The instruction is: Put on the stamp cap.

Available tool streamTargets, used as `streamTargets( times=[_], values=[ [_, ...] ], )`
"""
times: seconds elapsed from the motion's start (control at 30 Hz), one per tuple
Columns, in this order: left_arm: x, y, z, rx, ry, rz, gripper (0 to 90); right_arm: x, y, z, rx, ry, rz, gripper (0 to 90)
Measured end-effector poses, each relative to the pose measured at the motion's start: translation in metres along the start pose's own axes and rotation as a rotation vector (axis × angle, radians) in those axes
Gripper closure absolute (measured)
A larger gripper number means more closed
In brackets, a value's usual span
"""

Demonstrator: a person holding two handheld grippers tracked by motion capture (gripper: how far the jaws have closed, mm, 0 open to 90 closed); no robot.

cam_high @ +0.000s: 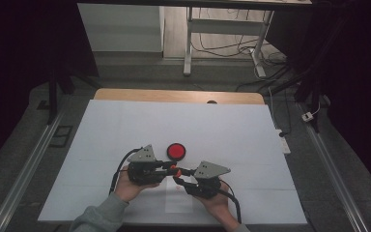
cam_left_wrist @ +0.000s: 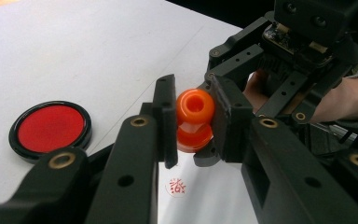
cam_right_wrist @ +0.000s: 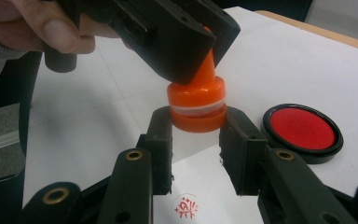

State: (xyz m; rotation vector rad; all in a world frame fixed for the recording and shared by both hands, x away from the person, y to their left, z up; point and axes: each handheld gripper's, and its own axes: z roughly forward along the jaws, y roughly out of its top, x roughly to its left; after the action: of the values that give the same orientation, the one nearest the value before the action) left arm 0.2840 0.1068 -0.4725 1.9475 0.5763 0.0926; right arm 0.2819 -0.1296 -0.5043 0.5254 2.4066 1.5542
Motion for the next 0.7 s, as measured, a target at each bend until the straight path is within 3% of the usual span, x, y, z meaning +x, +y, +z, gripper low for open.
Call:
streamTargets(
  times=[0.7],
  values=[
    [0.0007,-0.0009,0.002,-0.004,-0.004,-0.002,72.2,0.0007,-0.0002,-0.0004,-0.005,-0.008,-0.006,65.2]
  ],
)
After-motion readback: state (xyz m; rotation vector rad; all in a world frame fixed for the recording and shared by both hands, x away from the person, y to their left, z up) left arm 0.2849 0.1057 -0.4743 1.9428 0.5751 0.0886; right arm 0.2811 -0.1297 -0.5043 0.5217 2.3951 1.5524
